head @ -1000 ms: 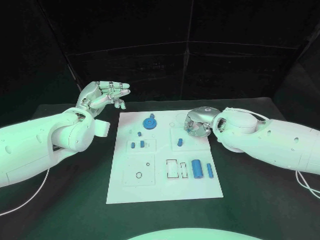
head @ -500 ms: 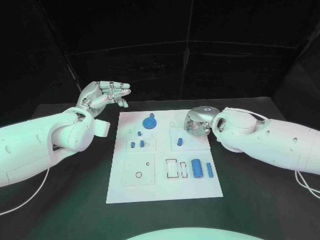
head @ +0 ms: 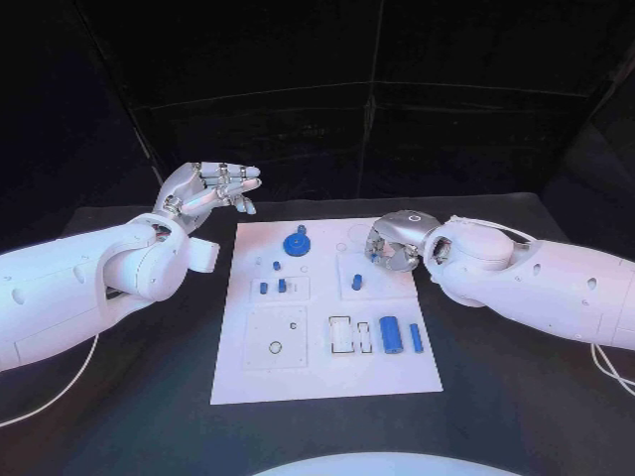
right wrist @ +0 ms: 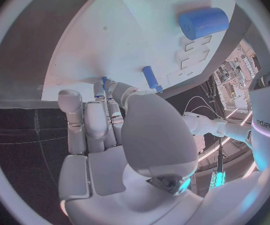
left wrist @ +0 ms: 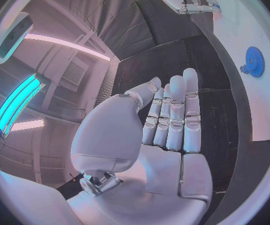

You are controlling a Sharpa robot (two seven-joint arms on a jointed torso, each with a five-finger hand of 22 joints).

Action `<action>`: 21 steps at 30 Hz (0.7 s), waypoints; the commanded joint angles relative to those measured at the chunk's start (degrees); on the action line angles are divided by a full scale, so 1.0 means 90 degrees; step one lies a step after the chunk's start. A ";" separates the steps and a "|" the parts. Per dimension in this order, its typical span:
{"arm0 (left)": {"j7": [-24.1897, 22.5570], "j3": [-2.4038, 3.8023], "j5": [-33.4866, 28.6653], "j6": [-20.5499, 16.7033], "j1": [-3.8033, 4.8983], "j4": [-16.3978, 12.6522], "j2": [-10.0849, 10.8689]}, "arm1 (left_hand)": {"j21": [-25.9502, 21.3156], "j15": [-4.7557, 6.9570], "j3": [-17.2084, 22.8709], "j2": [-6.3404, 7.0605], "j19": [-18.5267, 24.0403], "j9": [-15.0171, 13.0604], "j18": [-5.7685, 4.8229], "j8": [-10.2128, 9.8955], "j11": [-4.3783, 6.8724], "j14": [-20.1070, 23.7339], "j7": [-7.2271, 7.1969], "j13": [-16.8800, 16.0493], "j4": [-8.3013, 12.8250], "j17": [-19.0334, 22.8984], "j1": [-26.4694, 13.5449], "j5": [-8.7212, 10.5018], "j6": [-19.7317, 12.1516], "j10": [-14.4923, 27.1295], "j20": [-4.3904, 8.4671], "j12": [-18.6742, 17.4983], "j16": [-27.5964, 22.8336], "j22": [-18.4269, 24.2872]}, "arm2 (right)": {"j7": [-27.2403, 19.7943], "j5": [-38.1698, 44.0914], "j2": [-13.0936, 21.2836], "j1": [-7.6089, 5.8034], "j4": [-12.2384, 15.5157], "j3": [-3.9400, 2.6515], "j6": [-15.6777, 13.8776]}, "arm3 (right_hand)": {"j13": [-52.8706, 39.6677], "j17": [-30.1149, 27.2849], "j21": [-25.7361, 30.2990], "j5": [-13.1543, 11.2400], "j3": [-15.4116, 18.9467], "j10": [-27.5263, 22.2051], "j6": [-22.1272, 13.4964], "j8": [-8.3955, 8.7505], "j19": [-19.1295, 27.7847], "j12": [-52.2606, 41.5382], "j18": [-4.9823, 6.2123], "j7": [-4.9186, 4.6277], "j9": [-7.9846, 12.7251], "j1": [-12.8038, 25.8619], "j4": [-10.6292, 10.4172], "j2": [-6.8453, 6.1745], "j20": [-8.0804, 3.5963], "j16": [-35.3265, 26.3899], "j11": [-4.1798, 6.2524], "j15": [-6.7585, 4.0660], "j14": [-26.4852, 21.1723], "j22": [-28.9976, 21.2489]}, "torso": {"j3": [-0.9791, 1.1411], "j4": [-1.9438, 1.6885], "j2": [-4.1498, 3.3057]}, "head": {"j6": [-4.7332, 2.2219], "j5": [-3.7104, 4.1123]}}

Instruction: Assemble the parts on the task board

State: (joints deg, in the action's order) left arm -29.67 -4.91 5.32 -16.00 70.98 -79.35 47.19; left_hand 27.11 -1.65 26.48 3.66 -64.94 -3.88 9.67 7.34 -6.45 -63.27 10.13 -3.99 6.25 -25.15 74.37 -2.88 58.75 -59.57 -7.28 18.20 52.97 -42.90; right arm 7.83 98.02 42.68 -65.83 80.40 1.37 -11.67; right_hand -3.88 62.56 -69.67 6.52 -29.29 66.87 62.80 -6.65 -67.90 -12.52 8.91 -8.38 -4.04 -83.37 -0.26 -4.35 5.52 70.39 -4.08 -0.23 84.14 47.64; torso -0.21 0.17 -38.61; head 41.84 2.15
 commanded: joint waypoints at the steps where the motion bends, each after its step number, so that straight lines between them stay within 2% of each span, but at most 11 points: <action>1: -0.0007 0.0003 -0.0019 0.0103 0.0006 0.0003 -0.0010 | -0.0028 -0.0004 -0.0048 -0.0017 0.0034 0.0002 0.0080 -0.0013 0.0002 0.0032 0.0016 0.0010 0.0008 0.0007 -0.0067 -0.0017 -0.0017 0.0042 0.0008 0.0002 -0.0036 0.0005 | -0.0048 0.0049 0.0070 -0.0011 0.0131 -0.0003 -0.0411 | -0.0003 -0.0007 -0.0043 -0.0046 -0.0042 0.0049 0.0046 -0.0014 -0.0044 0.0004 -0.0103 -0.0008 -0.0005 0.0068 0.0011 -0.0014 -0.0006 -0.0027 -0.0015 -0.0041 0.0130 0.0019 | -0.0004 -0.0006 0.0002 | -0.0012 0.0011; 8: 0.0002 0.0002 -0.0019 0.0104 0.0006 -0.0005 0.0004 | -0.0040 -0.0006 -0.0059 -0.0016 0.0036 0.0002 0.0080 -0.0013 0.0000 0.0030 0.0016 0.0011 0.0004 0.0022 -0.0074 -0.0017 -0.0021 0.0052 0.0005 0.0001 -0.0045 0.0017 | -0.0048 0.0034 0.0244 -0.0013 0.0361 -0.0005 -0.0707 | -0.0004 0.0005 -0.0073 -0.0032 -0.0084 0.0064 0.0059 -0.0011 -0.0066 0.0008 -0.0110 -0.0004 -0.0004 0.0096 0.0044 -0.0039 -0.0008 -0.0011 -0.0011 -0.0044 0.0136 0.0063 | -0.0001 -0.0002 0.0000 | -0.0013 -0.0004; 11: 0.0005 0.0002 -0.0019 0.0105 0.0006 -0.0008 0.0010 | -0.0044 -0.0007 -0.0062 -0.0016 0.0037 0.0002 0.0080 -0.0012 0.0000 0.0030 0.0017 0.0012 0.0003 0.0026 -0.0076 -0.0017 -0.0020 0.0055 0.0003 0.0001 -0.0048 0.0020 | -0.0044 0.0004 0.0344 -0.0013 0.0493 -0.0007 -0.0806 | -0.0004 0.0008 -0.0089 -0.0019 -0.0101 0.0070 0.0065 -0.0009 -0.0078 0.0011 -0.0114 -0.0003 -0.0004 0.0109 0.0059 -0.0051 -0.0010 -0.0005 -0.0010 -0.0045 0.0138 0.0087 | 0.0000 -0.0013 -0.0003 | -0.0010 -0.0001; 14: 0.0007 0.0002 -0.0019 0.0107 0.0006 -0.0013 0.0019 | -0.0050 -0.0009 -0.0070 -0.0013 0.0040 0.0002 0.0080 -0.0011 -0.0002 0.0032 0.0018 0.0012 0.0001 0.0034 -0.0080 -0.0017 -0.0021 0.0061 0.0001 0.0000 -0.0053 0.0027 | -0.0042 -0.0049 0.0459 -0.0014 0.0691 -0.0009 -0.0892 | -0.0004 0.0012 -0.0102 -0.0009 -0.0117 0.0072 0.0066 -0.0006 -0.0088 0.0014 -0.0117 -0.0004 -0.0003 0.0117 0.0071 -0.0058 -0.0010 0.0000 -0.0010 -0.0046 0.0140 0.0106 | -0.0008 -0.0013 0.0000 | -0.0003 -0.0017; 21: 0.0007 0.0002 -0.0019 0.0116 0.0006 -0.0013 0.0027 | -0.0056 -0.0011 -0.0075 -0.0011 0.0043 0.0002 0.0080 -0.0011 -0.0003 0.0033 0.0018 0.0013 0.0002 0.0040 -0.0082 -0.0017 -0.0022 0.0064 0.0000 0.0000 -0.0057 0.0032 | -0.0114 -0.0342 0.0571 -0.0015 0.1241 -0.0014 -0.1117 | -0.0002 0.0027 -0.0133 0.0026 -0.0157 0.0070 0.0064 0.0007 -0.0110 0.0027 -0.0123 -0.0011 0.0000 0.0146 0.0101 -0.0082 -0.0011 0.0020 -0.0016 -0.0044 0.0148 0.0147 | -0.0002 0.0002 0.0002 | 0.0000 -0.0053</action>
State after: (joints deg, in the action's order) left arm -29.43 -4.92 5.30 -15.74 70.97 -79.39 47.42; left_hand 26.85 -1.65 26.16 3.45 -64.94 -3.88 9.67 7.34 -6.58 -63.27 10.13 -3.94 6.25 -24.86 74.17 -2.88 58.75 -59.45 -7.28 18.20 52.76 -42.68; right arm 7.69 96.84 47.84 -65.85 90.72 1.30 -18.63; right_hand -3.88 62.77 -70.52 6.43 -30.38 67.06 63.00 -6.64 -68.51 -12.52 8.90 -8.57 -4.01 -82.52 0.76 -5.21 5.30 70.39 -4.30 -0.22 84.14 48.92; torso -0.26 0.10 -38.59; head 41.83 1.77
